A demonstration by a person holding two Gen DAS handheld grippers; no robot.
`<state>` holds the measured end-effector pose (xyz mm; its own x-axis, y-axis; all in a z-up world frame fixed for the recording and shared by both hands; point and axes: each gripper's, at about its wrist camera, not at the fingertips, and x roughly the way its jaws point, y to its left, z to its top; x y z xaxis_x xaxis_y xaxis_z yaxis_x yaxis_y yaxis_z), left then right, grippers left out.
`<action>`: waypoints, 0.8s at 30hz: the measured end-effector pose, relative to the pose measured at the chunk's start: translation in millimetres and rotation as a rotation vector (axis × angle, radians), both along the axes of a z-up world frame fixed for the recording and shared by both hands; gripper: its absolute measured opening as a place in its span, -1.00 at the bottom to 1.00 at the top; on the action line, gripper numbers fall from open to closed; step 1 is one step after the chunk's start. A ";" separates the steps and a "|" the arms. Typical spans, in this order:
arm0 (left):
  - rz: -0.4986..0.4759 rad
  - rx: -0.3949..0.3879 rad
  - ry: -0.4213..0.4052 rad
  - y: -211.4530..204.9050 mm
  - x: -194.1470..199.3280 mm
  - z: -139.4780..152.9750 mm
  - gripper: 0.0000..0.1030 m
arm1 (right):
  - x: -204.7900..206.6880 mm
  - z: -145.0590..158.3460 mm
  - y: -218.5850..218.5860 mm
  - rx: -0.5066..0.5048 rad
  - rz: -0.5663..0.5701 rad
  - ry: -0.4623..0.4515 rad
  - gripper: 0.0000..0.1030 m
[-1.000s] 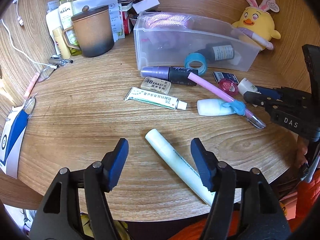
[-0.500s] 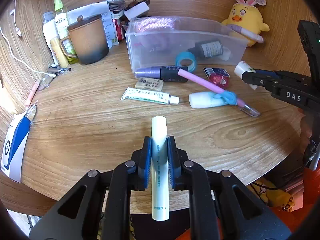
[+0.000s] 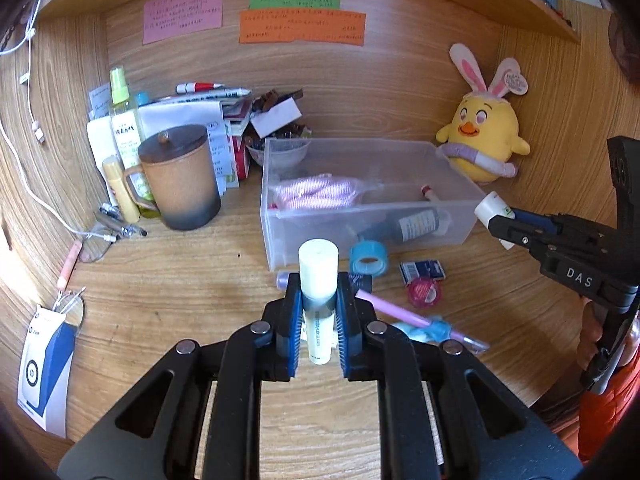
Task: Organize objects
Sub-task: 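Carry the white tube and pill bottle into the clear box and release both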
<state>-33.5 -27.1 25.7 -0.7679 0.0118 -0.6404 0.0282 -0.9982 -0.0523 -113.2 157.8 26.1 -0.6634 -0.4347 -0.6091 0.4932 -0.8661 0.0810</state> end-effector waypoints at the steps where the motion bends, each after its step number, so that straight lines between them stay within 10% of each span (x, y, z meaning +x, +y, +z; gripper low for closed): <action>1: -0.007 0.005 0.014 0.1 -2.1 5.3 -0.71 | -1.2 4.6 0.7 -0.005 -0.002 0.011 -0.48; 24: -0.107 0.082 0.132 13.4 -90.8 65.5 -0.72 | -55.1 23.0 -14.0 -0.014 -0.044 0.044 -0.48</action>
<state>-124.3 -13.8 91.2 -0.8366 0.1461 -0.5280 -0.0903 -0.9874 -0.1301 -168.2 143.8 49.1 -0.7083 -0.4126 -0.5728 0.4578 -0.8861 0.0722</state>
